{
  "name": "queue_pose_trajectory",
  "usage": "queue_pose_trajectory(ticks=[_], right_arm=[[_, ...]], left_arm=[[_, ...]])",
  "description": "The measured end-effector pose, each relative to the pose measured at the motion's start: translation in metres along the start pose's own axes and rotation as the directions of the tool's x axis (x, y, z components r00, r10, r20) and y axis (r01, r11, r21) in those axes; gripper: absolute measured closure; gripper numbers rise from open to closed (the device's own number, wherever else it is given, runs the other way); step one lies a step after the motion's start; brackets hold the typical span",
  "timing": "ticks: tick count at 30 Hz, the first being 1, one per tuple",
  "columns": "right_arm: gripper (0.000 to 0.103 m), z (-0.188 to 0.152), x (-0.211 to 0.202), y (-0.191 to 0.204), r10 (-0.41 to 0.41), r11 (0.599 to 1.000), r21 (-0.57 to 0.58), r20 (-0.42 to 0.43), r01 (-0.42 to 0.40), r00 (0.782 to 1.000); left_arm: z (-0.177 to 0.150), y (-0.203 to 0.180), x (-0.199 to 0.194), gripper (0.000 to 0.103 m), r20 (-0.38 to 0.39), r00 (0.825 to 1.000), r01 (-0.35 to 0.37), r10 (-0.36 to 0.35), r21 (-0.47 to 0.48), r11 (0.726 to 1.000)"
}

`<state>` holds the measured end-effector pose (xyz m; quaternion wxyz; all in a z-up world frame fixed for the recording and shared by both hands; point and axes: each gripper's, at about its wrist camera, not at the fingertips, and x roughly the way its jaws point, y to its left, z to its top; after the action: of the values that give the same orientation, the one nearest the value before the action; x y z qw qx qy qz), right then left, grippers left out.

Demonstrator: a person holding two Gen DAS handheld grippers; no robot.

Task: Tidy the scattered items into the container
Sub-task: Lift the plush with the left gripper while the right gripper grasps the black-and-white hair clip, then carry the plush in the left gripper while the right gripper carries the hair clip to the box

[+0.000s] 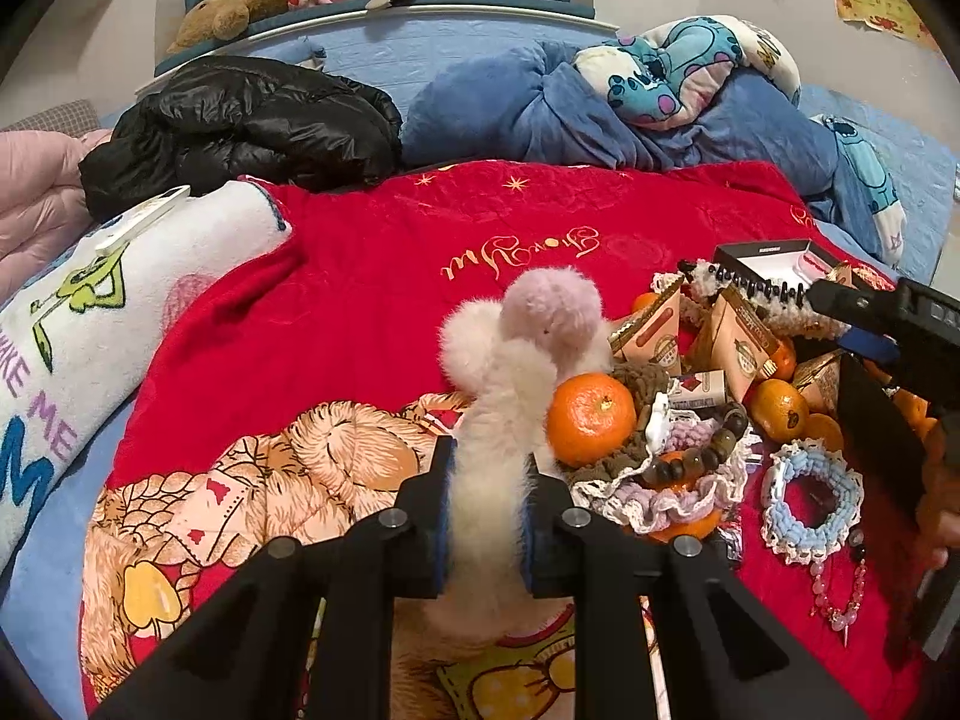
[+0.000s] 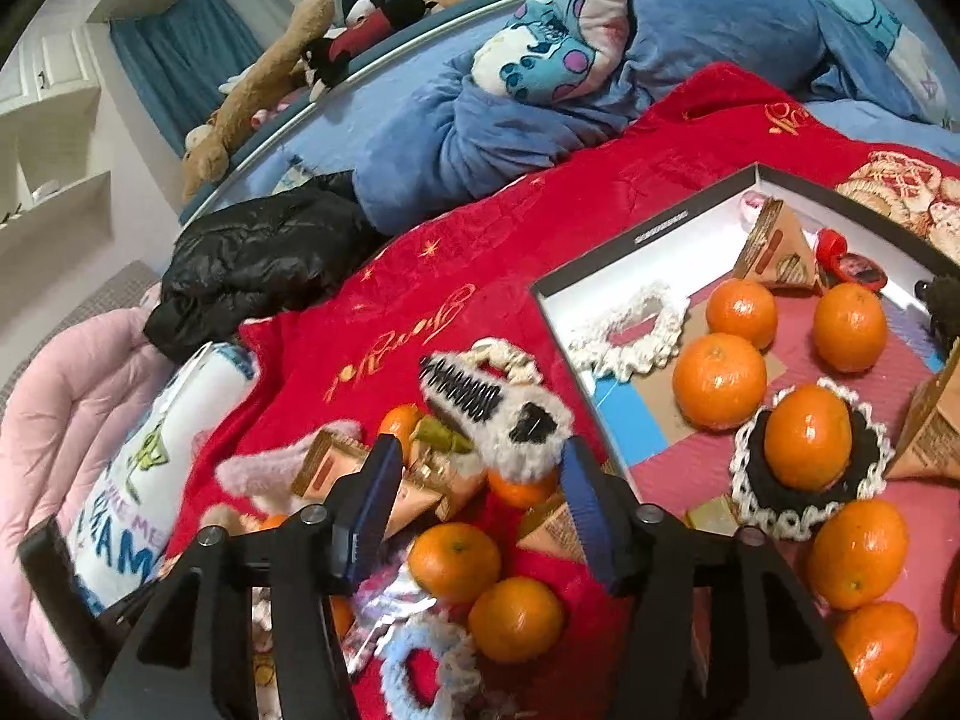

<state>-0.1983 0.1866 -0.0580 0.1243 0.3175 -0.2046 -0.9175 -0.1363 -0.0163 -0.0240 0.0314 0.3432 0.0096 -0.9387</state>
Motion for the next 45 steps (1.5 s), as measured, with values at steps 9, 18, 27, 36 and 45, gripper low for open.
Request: queue_pose_trajectory(ticks=[9,18,27,36,45], right_arm=[[0.078,-0.005,0.013,0.001,-0.040,0.998,-0.048,-0.003,0.040,0.999],[0.079,-0.003,0.002,0.008,-0.031,0.997,-0.075,0.045,0.034,0.998],[0.080,-0.001,-0.010,0.016,-0.028,0.995,-0.089,0.084,0.035,0.996],[0.080,0.004,-0.028,0.018,-0.006,0.996,-0.083,0.126,0.016,0.992],[0.080,0.006,-0.053,0.017,0.038,0.997,-0.068,0.156,-0.027,0.987]], left_arm=[[0.000,0.000,0.001,0.085,0.001,1.000,-0.002,0.002,0.004,1.000],[0.002,0.001,0.001,0.085,0.010,1.000,-0.008,0.008,-0.008,1.000],[0.003,0.003,-0.007,0.086,0.023,1.000,-0.003,0.004,-0.012,1.000],[0.004,0.012,-0.023,0.086,0.039,0.999,-0.019,0.021,-0.037,0.999],[0.010,0.022,-0.059,0.086,0.075,0.997,-0.011,0.017,-0.076,0.997]])
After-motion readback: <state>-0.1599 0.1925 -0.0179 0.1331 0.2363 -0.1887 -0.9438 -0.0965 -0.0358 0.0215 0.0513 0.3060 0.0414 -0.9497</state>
